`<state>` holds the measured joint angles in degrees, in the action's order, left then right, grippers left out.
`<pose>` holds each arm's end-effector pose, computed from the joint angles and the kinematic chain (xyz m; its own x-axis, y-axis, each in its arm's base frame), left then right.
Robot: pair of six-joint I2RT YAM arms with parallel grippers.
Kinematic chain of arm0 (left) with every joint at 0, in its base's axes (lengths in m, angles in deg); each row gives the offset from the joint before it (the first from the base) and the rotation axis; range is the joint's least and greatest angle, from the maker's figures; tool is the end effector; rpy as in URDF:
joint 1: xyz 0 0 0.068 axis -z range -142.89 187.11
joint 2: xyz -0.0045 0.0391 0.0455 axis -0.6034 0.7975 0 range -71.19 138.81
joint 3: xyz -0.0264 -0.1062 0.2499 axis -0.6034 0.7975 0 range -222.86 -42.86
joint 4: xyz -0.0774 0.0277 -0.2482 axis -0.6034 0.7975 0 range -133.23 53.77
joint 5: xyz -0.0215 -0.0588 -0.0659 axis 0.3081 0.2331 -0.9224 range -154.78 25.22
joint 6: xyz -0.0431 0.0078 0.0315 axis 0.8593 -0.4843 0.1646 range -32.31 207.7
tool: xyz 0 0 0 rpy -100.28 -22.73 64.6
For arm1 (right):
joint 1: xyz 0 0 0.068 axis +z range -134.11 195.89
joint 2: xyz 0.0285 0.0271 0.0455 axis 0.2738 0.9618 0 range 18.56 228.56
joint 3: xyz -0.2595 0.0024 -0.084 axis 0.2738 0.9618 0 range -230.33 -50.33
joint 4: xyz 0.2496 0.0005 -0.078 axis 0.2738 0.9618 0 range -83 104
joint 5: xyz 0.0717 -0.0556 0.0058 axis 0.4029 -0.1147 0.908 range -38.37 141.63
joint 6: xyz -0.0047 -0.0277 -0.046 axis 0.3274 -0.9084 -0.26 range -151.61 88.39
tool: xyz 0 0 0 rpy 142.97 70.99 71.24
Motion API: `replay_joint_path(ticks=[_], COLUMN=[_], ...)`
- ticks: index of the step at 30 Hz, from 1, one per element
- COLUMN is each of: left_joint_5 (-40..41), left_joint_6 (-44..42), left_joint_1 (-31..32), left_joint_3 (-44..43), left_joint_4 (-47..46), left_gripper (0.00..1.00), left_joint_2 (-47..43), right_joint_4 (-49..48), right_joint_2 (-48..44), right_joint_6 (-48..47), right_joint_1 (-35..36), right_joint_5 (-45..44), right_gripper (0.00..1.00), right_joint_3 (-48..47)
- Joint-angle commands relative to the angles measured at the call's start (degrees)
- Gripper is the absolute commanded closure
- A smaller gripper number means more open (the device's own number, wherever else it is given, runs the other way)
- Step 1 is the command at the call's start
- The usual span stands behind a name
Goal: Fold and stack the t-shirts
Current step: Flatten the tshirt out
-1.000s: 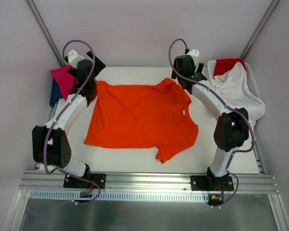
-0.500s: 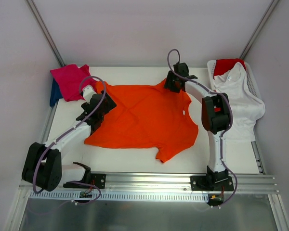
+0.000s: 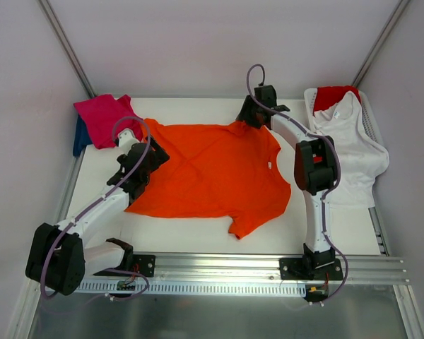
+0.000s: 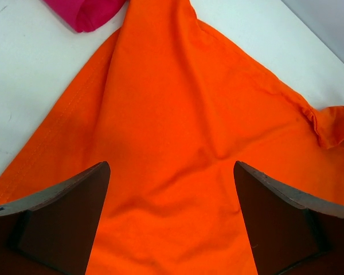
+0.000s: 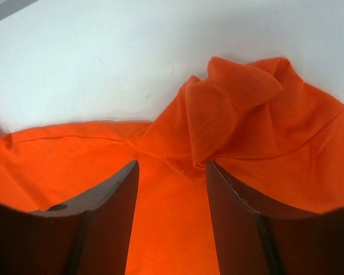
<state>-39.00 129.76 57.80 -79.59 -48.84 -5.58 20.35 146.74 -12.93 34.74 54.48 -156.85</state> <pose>0.2412 -0.0745 0.2462 -0.2371 -0.5554 -0.7970 -0.2889 0.8236 -0.4880 0.4942 0.1706 0.2235 -0.6300 0.1229 -0.7668 -0.1684 0.9423 0.2893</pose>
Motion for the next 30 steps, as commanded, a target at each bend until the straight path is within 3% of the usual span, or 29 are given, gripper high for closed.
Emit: replay_joint_path(ticks=[1,9,20,22,23,27,30], left_joint_5=[-0.12,-0.64,0.59,0.59,0.59,0.59,0.67], left_joint_6=[1.09,1.44,0.65,0.65,0.65,0.65,0.56], left_joint_1=[0.67,0.67,0.67,0.67,0.67,0.67,0.67], left_joint_3=[0.17,-0.89,-0.36,-0.36,-0.45,-0.71,-1.15], left_joint_4=[0.16,0.07,0.07,0.16,0.16,0.07,0.07], left_gripper=[0.1,0.1,0.1,0.1,0.1,0.1,0.1], left_joint_2=[0.4,3.3,3.22,3.48,3.83,5.06,6.46], right_joint_4=[0.54,-0.25,-0.16,-0.16,-0.16,0.19,0.63], right_joint_2=[0.58,0.05,5.06,5.67,6.37,8.48,9.28], right_joint_6=[0.92,0.22,0.66,0.75,0.75,0.92,1.27], right_joint_1=[-0.22,-0.31,-0.48,-0.74,-0.83,-1.1,-1.27], right_joint_5=[0.4,-1.88,-1.97,-1.71,-1.54,-1.1,-0.92], right_gripper=[0.47,0.46,0.48,0.55,0.66,0.91,1.0], right_joint_3=[-2.03,0.61,-3.78,-4.39,-5.27,-7.47,-8.61])
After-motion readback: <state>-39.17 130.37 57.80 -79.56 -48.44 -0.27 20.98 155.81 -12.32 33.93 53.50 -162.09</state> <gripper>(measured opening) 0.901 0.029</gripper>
